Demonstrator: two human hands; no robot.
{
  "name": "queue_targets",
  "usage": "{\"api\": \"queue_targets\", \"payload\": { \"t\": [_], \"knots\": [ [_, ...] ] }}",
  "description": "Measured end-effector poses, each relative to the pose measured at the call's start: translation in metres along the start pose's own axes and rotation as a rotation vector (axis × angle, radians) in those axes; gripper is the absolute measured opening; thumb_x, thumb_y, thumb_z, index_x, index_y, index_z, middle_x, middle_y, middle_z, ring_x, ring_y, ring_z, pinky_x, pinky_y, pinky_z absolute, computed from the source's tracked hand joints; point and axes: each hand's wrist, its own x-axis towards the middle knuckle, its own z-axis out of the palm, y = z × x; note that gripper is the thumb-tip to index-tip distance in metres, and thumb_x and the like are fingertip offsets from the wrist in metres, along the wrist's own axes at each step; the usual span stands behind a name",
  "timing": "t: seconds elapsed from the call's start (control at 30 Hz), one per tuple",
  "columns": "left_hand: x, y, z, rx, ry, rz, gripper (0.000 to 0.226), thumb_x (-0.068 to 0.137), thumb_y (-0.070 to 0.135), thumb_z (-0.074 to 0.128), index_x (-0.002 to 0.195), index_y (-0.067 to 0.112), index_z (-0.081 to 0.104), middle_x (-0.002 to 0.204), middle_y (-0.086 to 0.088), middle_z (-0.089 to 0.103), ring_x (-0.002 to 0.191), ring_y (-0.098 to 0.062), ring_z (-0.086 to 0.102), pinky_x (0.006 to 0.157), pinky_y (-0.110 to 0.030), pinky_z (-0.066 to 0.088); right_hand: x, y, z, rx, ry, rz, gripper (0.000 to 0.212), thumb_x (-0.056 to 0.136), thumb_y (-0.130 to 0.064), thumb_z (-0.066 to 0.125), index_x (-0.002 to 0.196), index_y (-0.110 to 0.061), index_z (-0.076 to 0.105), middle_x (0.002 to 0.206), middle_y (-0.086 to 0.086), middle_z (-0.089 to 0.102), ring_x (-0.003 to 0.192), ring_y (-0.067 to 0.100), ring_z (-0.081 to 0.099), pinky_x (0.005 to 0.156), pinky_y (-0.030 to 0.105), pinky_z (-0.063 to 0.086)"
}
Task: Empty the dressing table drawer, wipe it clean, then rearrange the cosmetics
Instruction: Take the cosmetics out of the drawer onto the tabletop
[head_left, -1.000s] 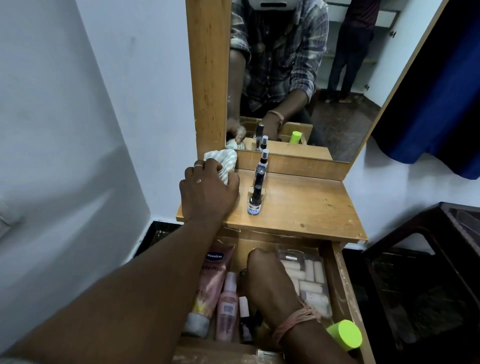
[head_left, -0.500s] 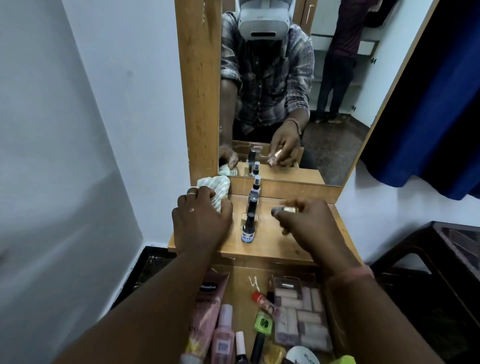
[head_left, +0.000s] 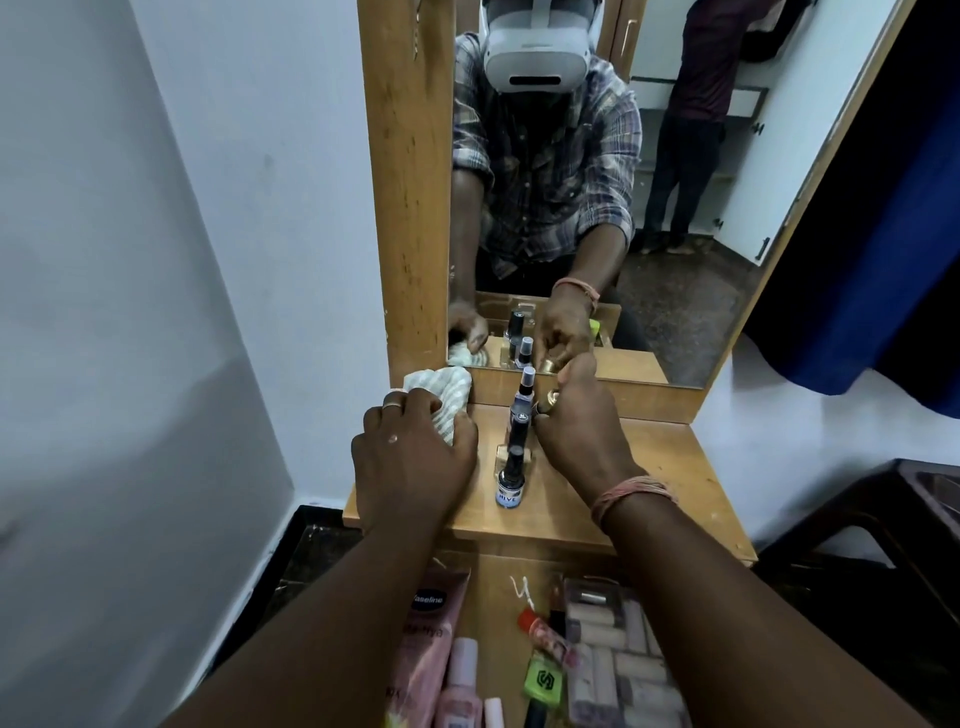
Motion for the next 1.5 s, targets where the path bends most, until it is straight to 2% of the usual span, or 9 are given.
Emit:
{"api": "queue_targets", "payload": {
  "t": [0.23,0.43,0.57,0.7,0.83,0.97,1.13,1.33,1.5],
  "knots": [
    [0.000,-0.001,0.000,-0.003,-0.018,-0.007,0.048,0.088,0.059,0.041,0.116,0.026,0.063,0.119,-0.001,0.065,0.110,-0.025,0.056,0.090,-0.044,0.049,0.013,-0.004,-0.007,-0.188,-0.131,0.060,0.012,0.088,-0.005,0.068,0.099,-0.011,0.068,0.090,0.006,0.066,0.081,0.023,0.061,0.053,0.022,0.038],
    [0.000,0.001,0.000,-0.010,-0.015,-0.013,0.050,0.088,0.060,0.040,0.116,0.027,0.063,0.120,-0.001,0.065,0.111,-0.024,0.056,0.091,-0.045,0.050,0.016,-0.010,-0.005,-0.208,-0.133,0.073,0.018,0.090,-0.009,0.069,0.107,-0.009,0.062,0.091,0.005,0.060,0.083,0.023,0.056,0.062,0.028,0.040],
    [0.000,0.000,0.000,-0.004,-0.005,-0.009,0.051,0.087,0.060,0.038,0.116,0.026,0.064,0.120,-0.001,0.065,0.110,-0.024,0.056,0.089,-0.044,0.050,0.020,-0.010,-0.003,-0.218,-0.119,0.117,0.014,0.090,-0.006,0.069,0.103,-0.009,0.064,0.093,0.008,0.064,0.078,0.023,0.055,0.049,0.023,0.035],
    [0.000,0.000,0.001,-0.001,-0.009,-0.011,0.050,0.087,0.060,0.040,0.116,0.026,0.064,0.119,-0.001,0.065,0.111,-0.024,0.056,0.089,-0.044,0.050,0.018,-0.008,0.000,-0.164,-0.090,0.164,0.012,0.089,-0.009,0.070,0.100,-0.009,0.066,0.091,0.006,0.065,0.083,0.025,0.062,0.061,0.029,0.044],
    [-0.001,0.000,0.002,0.008,-0.002,-0.011,0.047,0.088,0.058,0.043,0.115,0.025,0.064,0.117,-0.002,0.065,0.109,-0.026,0.057,0.088,-0.044,0.050,0.001,-0.001,0.000,-0.051,-0.067,0.145,0.015,0.086,-0.012,0.075,0.097,-0.017,0.067,0.088,-0.001,0.067,0.085,0.019,0.065,0.054,0.018,0.038],
    [0.000,-0.001,0.002,0.022,-0.012,-0.013,0.047,0.089,0.057,0.045,0.116,0.023,0.064,0.117,-0.005,0.065,0.109,-0.028,0.057,0.087,-0.045,0.049,-0.039,-0.001,-0.022,-0.130,-0.003,0.177,0.024,0.086,-0.028,0.076,0.100,-0.018,0.058,0.090,-0.003,0.063,0.084,0.017,0.059,0.063,0.029,0.038],
    [-0.001,0.001,0.002,0.031,-0.021,-0.010,0.048,0.090,0.058,0.044,0.119,0.024,0.062,0.122,-0.006,0.065,0.113,-0.029,0.056,0.091,-0.046,0.048,-0.121,-0.002,-0.028,-0.162,-0.280,0.220,0.018,0.087,-0.033,0.072,0.073,-0.022,0.066,0.068,-0.007,0.066,0.066,0.007,0.062,0.058,0.025,0.047],
    [0.000,0.002,0.000,0.034,-0.036,-0.014,0.048,0.091,0.059,0.044,0.121,0.025,0.060,0.126,-0.006,0.063,0.116,-0.028,0.054,0.094,-0.046,0.047,-0.160,0.016,-0.006,-0.386,-0.316,-0.015,0.013,0.090,-0.035,0.063,0.092,-0.024,0.069,0.092,-0.006,0.069,0.087,0.011,0.065,0.074,0.024,0.049],
    [0.001,0.001,0.003,0.081,-0.044,0.012,0.051,0.089,0.062,0.043,0.123,0.025,0.056,0.126,-0.007,0.060,0.116,-0.029,0.054,0.094,-0.047,0.045,-0.163,0.036,0.014,-0.501,-0.439,-0.004,0.016,0.090,-0.020,0.064,0.103,-0.019,0.073,0.102,0.002,0.074,0.092,0.017,0.070,0.081,0.029,0.057]
  ]
}}
